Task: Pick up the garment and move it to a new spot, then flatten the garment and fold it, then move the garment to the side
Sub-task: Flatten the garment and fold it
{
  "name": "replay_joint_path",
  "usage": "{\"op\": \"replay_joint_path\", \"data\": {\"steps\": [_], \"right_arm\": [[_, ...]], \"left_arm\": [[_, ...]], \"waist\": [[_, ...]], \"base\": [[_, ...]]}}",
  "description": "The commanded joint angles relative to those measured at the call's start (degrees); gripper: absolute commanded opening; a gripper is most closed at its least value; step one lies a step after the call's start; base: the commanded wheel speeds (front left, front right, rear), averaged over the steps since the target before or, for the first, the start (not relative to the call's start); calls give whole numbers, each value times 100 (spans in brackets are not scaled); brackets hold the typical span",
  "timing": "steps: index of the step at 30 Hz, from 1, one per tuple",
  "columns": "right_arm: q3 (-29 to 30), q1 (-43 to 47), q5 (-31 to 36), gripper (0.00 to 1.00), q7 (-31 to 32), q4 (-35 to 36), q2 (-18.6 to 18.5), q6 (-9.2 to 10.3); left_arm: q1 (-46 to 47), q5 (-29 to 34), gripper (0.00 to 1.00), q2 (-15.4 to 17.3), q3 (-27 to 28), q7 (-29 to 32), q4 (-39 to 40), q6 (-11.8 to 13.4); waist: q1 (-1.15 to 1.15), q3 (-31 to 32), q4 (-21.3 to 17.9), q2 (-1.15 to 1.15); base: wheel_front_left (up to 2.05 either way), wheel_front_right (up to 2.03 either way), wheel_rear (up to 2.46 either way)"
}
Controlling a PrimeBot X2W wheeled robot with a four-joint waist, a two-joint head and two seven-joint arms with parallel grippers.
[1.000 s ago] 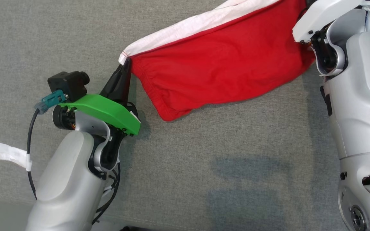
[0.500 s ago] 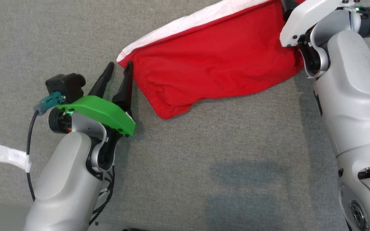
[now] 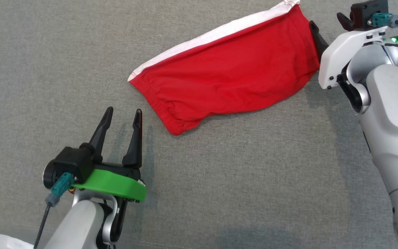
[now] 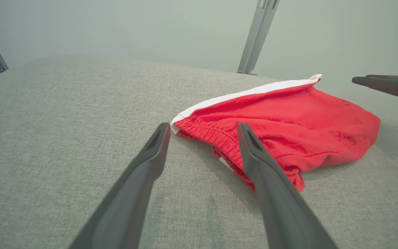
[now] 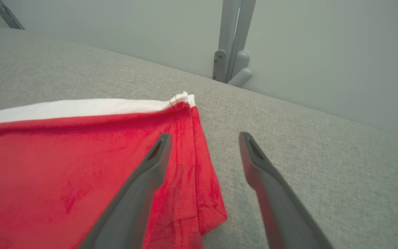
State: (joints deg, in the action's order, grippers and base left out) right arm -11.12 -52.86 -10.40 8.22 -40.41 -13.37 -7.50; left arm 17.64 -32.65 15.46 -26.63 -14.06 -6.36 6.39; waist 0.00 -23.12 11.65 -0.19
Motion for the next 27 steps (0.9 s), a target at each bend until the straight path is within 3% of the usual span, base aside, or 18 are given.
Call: {"op": "replay_joint_path", "data": {"steps": [1, 8, 16, 18, 21, 27], "right_arm": [[67, 81, 66, 100, 94, 2, -78, 4], [517, -85, 272, 100, 472, -292, -133, 4], [718, 9, 314, 100, 934, -858, 60, -5], [639, 43, 141, 0, 1001, -912, 152, -20], [554, 98, -70, 0, 1045, -917, 219, -20], [478, 326, -949, 0, 897, -662, 444, -5]], "left_arm": [[-114, 131, 100, 15, -18, -54, 22, 51], [-195, 458, 100, -353, 194, -112, 156, -67], [-436, 711, 100, -853, 758, -117, 57, -652], [-511, 785, 100, -916, 890, -116, -22, -777], [-597, 885, 100, -974, 1017, -112, -81, -879], [-1029, 1095, 100, -1005, 1381, -113, -259, -1057]], "waist": [[0, -113, 193, 19], [0, -396, 628, 19], [0, -322, 791, 19], [0, -238, 729, 19], [0, -120, 613, 19], [0, 369, -36, 19]], "base": [[0, 0, 0], [0, 0, 0], [0, 0, 0], [0, 0, 0], [0, 0, 0], [0, 0, 0]]}}
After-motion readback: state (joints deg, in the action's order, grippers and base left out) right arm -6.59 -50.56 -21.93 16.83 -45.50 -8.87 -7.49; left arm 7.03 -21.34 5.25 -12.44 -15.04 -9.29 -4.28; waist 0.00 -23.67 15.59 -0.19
